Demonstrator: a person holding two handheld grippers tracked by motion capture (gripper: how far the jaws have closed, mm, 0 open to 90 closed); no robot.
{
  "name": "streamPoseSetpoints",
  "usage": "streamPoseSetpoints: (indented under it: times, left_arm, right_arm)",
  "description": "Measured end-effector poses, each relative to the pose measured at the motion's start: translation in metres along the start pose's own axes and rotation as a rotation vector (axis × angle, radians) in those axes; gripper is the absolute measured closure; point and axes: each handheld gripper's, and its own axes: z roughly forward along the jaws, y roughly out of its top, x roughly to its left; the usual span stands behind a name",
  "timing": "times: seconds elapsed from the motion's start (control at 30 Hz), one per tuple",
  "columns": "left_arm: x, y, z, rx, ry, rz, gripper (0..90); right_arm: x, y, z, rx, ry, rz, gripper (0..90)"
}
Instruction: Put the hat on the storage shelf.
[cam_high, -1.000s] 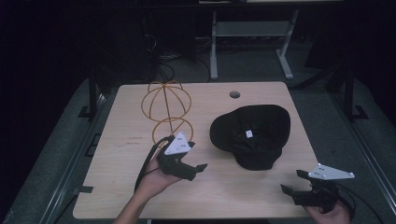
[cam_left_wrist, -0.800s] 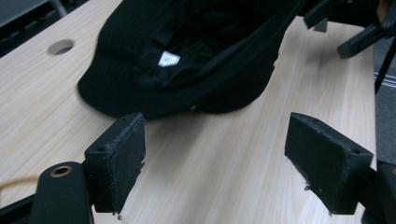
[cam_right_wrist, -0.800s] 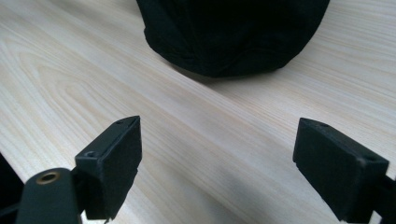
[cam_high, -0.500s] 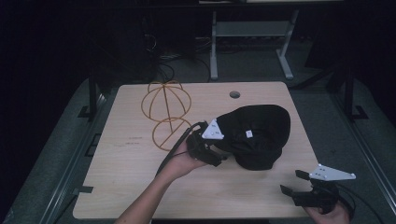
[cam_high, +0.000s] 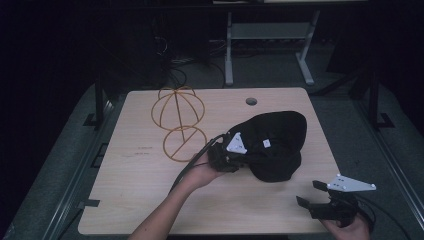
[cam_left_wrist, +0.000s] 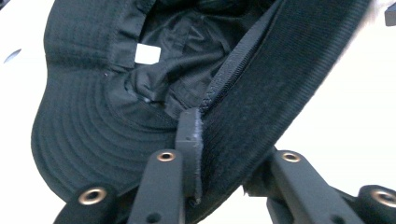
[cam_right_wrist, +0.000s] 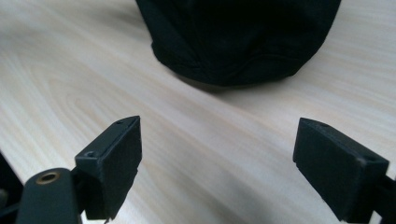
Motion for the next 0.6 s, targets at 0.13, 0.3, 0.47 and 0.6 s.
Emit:
streamPoseSetpoints:
  times: [0.13, 0.3, 0.47, 0.6]
  left_arm:
    - [-0.003, -0.001, -0.005, -0.043, -0.026, -0.001, 82.0]
    - [-0.006, -0.001, -0.013, -0.095, -0.059, -0.027, 84.8]
    - [-0.011, -0.001, -0.024, -0.139, -0.082, -0.038, 86.4]
    - [-0.013, -0.003, -0.030, -0.158, -0.104, -0.040, 86.7]
  right_arm:
    - [0.000, 0.005, 0.001, -0.028, 0.028, 0.017, 13.8]
    - [0.005, 0.014, 0.001, -0.046, 0.054, -0.028, 13.8]
    - [0.007, 0.028, 0.001, -0.074, 0.082, -0.042, 13.8]
    - [0.005, 0.041, 0.002, -0.098, 0.091, -0.048, 13.8]
